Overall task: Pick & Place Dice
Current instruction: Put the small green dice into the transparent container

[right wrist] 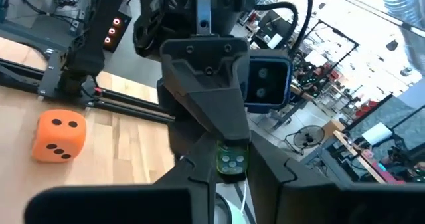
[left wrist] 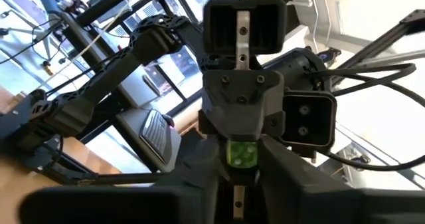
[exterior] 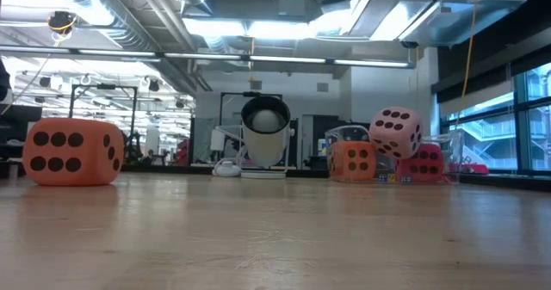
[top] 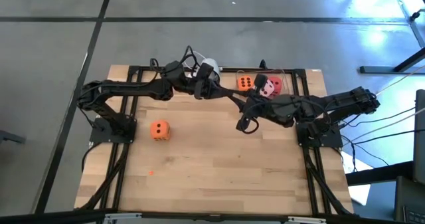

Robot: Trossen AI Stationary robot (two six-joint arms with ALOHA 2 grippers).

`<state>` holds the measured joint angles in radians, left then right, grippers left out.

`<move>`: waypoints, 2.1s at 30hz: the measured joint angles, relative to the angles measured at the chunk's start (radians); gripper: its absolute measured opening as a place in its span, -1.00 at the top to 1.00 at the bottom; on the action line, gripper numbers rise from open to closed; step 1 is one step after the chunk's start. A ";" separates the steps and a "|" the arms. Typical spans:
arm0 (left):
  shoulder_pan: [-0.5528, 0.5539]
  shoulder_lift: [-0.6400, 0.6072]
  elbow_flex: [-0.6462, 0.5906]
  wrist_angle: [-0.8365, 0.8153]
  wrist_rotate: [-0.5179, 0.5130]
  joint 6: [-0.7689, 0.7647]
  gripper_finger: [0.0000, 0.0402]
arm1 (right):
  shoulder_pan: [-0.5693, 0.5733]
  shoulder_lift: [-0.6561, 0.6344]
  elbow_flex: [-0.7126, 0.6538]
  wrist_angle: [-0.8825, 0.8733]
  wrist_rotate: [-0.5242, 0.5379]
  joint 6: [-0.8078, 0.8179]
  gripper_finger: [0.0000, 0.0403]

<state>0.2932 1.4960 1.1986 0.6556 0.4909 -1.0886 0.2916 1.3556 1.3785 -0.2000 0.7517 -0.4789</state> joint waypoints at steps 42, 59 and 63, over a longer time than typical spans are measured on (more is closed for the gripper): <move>0.063 -0.352 -0.001 -0.794 0.097 0.405 0.36 | -0.162 -0.145 0.002 -0.491 -0.120 0.824 0.74; -0.237 -0.534 -0.001 -1.559 -0.645 0.433 0.43 | -0.625 -0.033 0.001 -0.724 -0.564 0.895 0.74; -0.329 -0.540 -0.001 -1.645 -0.741 0.379 0.43 | -0.682 0.042 0.001 -0.728 -0.648 0.885 0.74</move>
<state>-0.0359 0.9561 1.1976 -0.9892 -0.2499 -0.7092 -0.3902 1.3976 1.3792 -0.9281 0.1033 0.4062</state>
